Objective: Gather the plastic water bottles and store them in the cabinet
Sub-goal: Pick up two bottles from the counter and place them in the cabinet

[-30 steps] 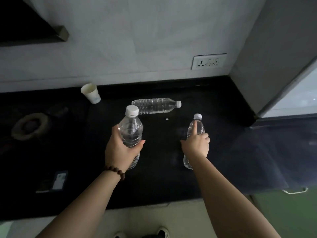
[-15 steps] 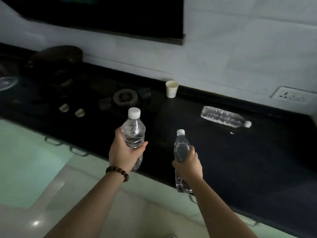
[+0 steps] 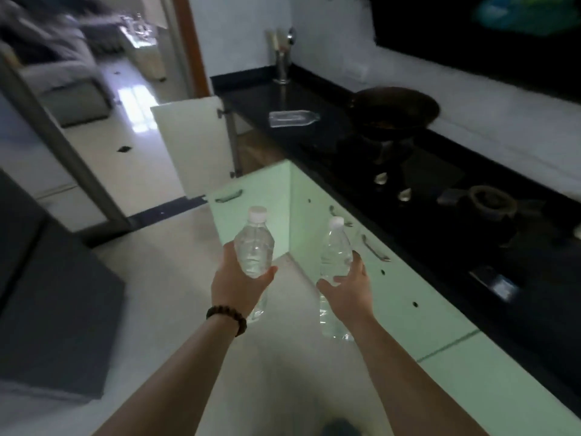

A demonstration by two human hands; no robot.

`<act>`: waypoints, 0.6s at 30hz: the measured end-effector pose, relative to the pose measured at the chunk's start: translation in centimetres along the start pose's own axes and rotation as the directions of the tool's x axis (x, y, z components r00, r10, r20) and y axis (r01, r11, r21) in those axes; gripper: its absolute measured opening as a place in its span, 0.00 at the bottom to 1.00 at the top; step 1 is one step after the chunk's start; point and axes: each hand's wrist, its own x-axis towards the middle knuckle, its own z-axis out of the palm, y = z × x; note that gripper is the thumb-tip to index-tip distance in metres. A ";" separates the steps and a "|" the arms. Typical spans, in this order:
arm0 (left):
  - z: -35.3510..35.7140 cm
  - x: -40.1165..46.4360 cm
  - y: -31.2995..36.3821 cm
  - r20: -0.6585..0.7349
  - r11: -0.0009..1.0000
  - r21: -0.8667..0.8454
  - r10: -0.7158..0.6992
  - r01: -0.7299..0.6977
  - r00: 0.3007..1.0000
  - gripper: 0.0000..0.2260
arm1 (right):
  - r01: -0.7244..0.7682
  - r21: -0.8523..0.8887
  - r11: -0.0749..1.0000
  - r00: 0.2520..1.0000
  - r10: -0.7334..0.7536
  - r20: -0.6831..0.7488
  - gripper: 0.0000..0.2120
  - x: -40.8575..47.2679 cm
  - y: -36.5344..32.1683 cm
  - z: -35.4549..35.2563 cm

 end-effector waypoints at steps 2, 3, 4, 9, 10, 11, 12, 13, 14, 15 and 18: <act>-3.5 1.4 -3.0 -0.036 0.999 0.008 -0.035 0.035 0.999 0.31 | 0.073 -0.031 0.997 0.995 -0.071 0.066 0.46 0.1 -2.7 3.9; -5.1 2.2 -4.5 -0.048 0.999 0.019 -0.049 0.050 0.998 0.32 | 0.108 -0.047 0.993 0.990 -0.104 0.092 0.47 0.2 -4.0 5.6; -6.6 2.9 -5.8 -0.060 0.998 0.029 -0.060 0.062 0.996 0.32 | 0.138 -0.061 0.989 0.985 -0.131 0.113 0.46 0.4 -5.2 7.3; -12.1 7.4 -11.1 -0.118 0.994 0.028 -0.103 0.107 0.988 0.31 | 0.238 -0.056 0.970 0.956 -0.223 0.188 0.45 2.1 -9.8 15.0; -12.7 8.5 -12.1 -0.123 0.993 0.016 -0.115 0.118 0.986 0.31 | 0.243 -0.058 0.968 0.953 -0.227 0.200 0.45 2.7 -10.6 16.5; -13.4 9.8 -12.9 -0.121 0.991 0.014 -0.128 0.130 0.984 0.31 | 0.249 -0.057 0.967 0.950 -0.232 0.207 0.45 3.3 -11.3 18.1; -14.0 11.2 -13.8 -0.118 0.990 0.024 -0.134 0.138 0.984 0.31 | 0.251 -0.055 0.966 0.948 -0.234 0.214 0.45 4.1 -12.2 19.7; -14.6 12.8 -14.7 -0.113 0.989 0.040 -0.137 0.142 0.984 0.31 | 0.250 -0.047 0.967 0.947 -0.234 0.220 0.45 4.9 -13.0 21.4; -15.1 14.6 -15.6 -0.109 0.989 0.052 -0.131 0.137 0.985 0.31 | 0.248 -0.035 0.968 0.946 -0.234 0.223 0.45 5.9 -13.8 23.1; -15.6 16.5 -16.2 -0.104 0.989 0.064 -0.124 0.131 0.987 0.31 | 0.245 -0.022 0.969 0.947 -0.234 0.222 0.45 6.9 -14.7 24.8; -17.4 22.8 -17.6 -0.089 0.989 0.100 -0.103 0.112 0.991 0.31 | 0.242 -0.023 0.970 0.952 -0.233 0.200 0.45 10.3 -18.1 29.7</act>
